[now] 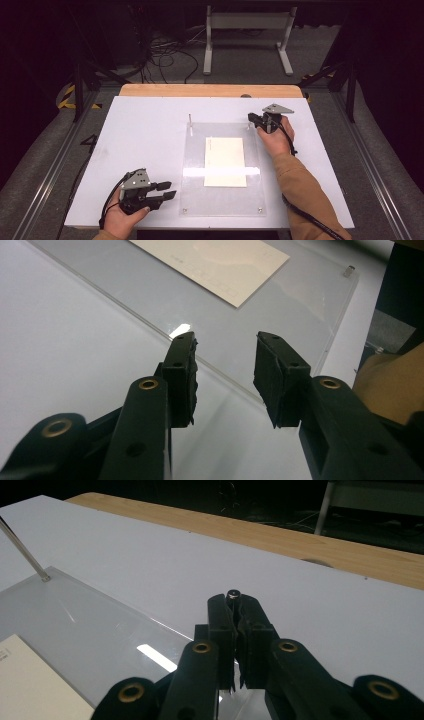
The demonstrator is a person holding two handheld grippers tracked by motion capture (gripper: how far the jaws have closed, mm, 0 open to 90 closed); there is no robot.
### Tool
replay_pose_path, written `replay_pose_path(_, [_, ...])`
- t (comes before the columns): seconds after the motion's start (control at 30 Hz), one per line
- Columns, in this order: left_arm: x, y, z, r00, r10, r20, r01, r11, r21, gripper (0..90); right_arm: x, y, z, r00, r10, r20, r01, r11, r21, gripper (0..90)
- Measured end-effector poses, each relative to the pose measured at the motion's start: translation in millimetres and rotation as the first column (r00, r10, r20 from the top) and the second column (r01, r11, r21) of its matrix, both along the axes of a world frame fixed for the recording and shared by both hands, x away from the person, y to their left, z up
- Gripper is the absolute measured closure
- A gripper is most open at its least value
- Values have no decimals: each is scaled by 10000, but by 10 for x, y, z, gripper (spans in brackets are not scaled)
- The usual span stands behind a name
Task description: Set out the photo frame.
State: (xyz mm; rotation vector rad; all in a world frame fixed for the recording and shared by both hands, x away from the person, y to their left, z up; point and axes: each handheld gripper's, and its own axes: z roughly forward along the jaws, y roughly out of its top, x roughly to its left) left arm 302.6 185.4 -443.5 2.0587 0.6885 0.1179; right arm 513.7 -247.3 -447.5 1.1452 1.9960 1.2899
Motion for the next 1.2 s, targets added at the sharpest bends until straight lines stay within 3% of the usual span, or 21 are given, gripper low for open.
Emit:
replay_pose_path(0.17, [0,23,0,9999,109,100,-110,9999,107,615,27,44,0,9988,-457,-158,458,9989,85,856])
replay_pose_path(0.4, [24,39,-7,9989,357,315,-369,9985,405,569,79,35,8,9975,-520,-472,537,9980,336,856])
replay_pose_path(0.53, [38,49,-12,9986,358,383,-369,9989,291,538,114,36,15,9958,-627,-674,661,9966,495,856])
replay_pose_path(0.63, [54,47,-27,9956,281,889,-302,9993,229,503,140,33,19,9947,-638,-807,687,9958,600,856])
replay_pose_path(0.7, [55,44,-30,9952,282,936,-304,9993,224,478,152,30,23,9934,-652,-939,718,9951,687,856])
replay_pose_path(0.83, [55,-21,-54,9884,-156,1511,113,9995,295,427,175,22,23,9919,-661,-1082,751,9939,812,855])
replay_pose_path(0.93, [41,-89,-60,9779,-516,2028,422,9978,506,398,189,28,34,9901,-703,-1212,804,9935,806,856])
replay_pose_path(1.03, [43,-152,-50,9715,-688,2268,569,9966,587,372,203,26,38,9888,-714,-1311,829,9930,843,855])
replay_pose_path(1.1, [56,-199,-27,9718,-679,2259,522,9958,749,360,216,18,38,9871,-721,-1432,865,9915,972,855])
replay_pose_path(1.2, [72,-263,17,9661,-785,2459,666,9962,564,339,225,24,43,9854,-764,-1524,920,9909,982,855])
